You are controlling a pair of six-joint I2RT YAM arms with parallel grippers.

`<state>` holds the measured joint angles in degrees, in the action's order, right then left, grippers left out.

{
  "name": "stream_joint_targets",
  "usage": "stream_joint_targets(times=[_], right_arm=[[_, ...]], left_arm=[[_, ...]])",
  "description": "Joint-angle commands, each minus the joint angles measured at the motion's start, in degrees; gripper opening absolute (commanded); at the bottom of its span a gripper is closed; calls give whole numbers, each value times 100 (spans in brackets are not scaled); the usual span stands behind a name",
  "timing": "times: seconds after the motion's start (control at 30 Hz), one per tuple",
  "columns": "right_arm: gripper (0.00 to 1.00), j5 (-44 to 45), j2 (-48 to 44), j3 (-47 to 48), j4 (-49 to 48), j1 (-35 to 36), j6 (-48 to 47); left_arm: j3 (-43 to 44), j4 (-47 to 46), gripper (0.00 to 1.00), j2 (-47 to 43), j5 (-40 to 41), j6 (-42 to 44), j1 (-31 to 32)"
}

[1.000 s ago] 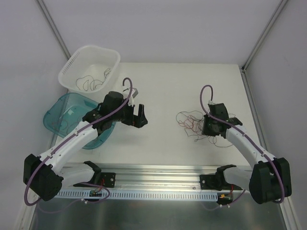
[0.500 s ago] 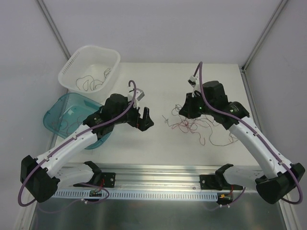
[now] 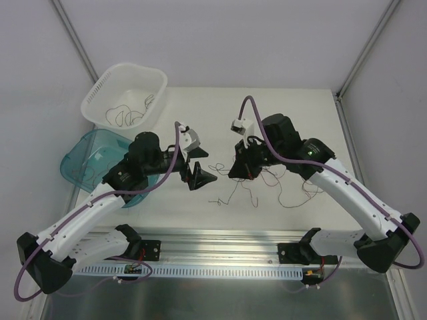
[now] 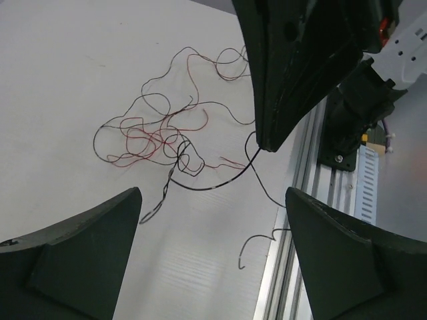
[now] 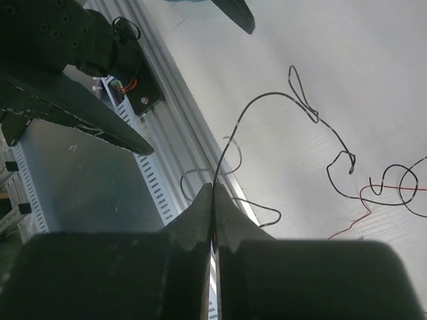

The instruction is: Untangle the cables

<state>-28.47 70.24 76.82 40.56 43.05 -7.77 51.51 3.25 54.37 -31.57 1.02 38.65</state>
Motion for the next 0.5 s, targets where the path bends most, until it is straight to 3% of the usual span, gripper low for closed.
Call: stream_joint_targets(times=[0.0, 0.23, 0.4, 0.47], right_arm=[[1, -387, -19, 220, 49, 116, -348], [1, -458, -1, 194, 75, 257, -471], [1, -563, 16, 141, -30, 327, -419], [1, -563, 16, 88, -74, 362, -401]], left_arm=[[-132, -307, 89, 21, -1060, 592, 46], [-185, -307, 87, 311, -1518, 1128, 55], [-167, -500, 81, 574, -1685, 1392, 212], [-150, -518, 74, 662, -1747, 1524, 318]])
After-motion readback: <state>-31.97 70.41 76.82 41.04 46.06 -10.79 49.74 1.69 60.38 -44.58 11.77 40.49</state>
